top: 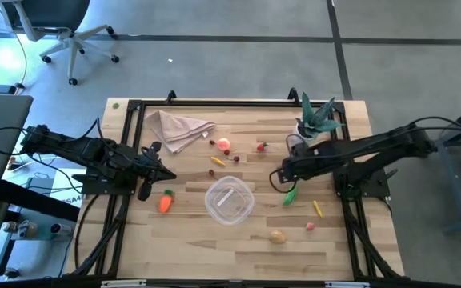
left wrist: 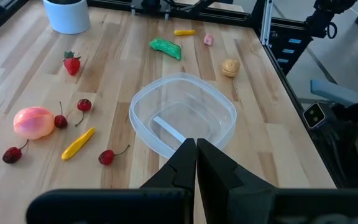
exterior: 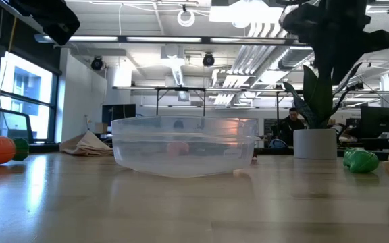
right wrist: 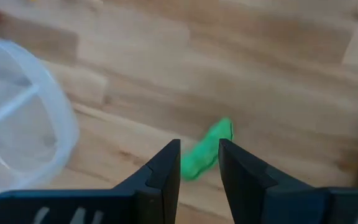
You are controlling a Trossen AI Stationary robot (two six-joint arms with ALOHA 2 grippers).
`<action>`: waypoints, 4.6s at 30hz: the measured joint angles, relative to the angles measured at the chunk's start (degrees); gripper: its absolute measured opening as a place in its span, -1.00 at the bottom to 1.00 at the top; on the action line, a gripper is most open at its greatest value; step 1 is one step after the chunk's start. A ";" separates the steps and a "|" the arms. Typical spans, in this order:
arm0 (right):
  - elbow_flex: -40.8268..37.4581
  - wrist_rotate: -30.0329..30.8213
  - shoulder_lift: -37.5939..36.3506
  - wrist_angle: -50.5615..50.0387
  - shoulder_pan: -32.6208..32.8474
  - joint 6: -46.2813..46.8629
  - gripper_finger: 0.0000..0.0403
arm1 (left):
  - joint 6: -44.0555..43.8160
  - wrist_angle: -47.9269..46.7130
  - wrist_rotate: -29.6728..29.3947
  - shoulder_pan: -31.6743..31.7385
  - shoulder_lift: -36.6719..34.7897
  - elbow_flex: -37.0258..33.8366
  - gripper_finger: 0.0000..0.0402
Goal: Pick and placing Produce into tupperware
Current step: Put the green peas into the transparent bin
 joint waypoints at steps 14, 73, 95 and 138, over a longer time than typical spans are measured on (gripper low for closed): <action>-0.02 -6.00 7.01 2.39 -0.15 22.30 -0.50 | 0.00 0.02 0.00 0.00 0.00 0.00 -0.97; -8.71 -6.60 16.75 11.88 3.38 45.43 0.03 | -0.02 0.02 0.00 -0.02 0.02 0.00 -0.97; -13.83 -2.44 18.49 20.63 8.28 53.88 0.03 | 0.00 0.04 0.00 -0.02 0.00 0.00 -0.97; -14.44 -1.71 18.45 21.92 8.13 46.31 -0.28 | 0.00 0.02 0.00 0.00 0.02 0.00 -0.97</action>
